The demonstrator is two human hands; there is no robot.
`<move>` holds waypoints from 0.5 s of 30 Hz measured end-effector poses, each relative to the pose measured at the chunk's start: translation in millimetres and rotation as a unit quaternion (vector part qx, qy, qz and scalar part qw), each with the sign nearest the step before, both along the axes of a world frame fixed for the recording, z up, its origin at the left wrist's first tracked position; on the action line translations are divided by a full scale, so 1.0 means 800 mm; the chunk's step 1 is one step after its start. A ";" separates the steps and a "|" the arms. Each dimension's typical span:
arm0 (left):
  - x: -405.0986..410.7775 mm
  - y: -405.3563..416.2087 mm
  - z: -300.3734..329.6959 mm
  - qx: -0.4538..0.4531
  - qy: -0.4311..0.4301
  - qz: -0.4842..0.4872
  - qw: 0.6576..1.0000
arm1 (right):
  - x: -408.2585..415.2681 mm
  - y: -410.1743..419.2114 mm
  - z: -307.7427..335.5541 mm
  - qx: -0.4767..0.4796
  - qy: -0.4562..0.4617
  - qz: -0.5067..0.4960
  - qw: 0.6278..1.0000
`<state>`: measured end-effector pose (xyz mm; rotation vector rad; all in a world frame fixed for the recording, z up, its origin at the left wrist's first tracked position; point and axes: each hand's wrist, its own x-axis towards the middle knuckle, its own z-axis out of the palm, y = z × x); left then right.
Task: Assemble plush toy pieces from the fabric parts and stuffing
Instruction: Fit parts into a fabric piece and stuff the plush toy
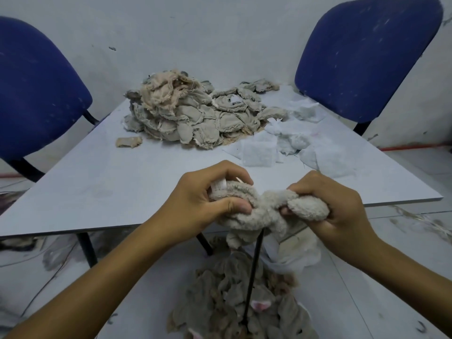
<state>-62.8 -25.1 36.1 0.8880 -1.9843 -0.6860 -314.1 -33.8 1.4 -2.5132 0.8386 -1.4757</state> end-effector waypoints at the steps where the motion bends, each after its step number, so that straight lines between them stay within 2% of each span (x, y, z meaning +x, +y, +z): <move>1: 0.000 -0.001 -0.002 0.014 -0.012 -0.004 1.000 | 0.001 0.000 -0.003 0.014 0.016 0.007 1.000; 6: 0.002 -0.003 -0.009 0.100 -0.032 -0.045 0.993 | 0.002 -0.005 -0.006 0.091 0.050 0.036 0.994; 8: 0.001 -0.002 -0.006 0.075 -0.011 -0.028 0.997 | 0.002 -0.006 -0.004 0.082 0.033 0.040 0.995; 12: -0.006 0.001 0.006 0.009 0.087 -0.012 0.996 | -0.003 -0.001 -0.007 0.054 -0.037 0.054 0.996; 15: -0.014 0.001 0.005 0.029 0.039 -0.016 0.999 | -0.008 0.000 -0.019 0.065 0.049 0.039 0.996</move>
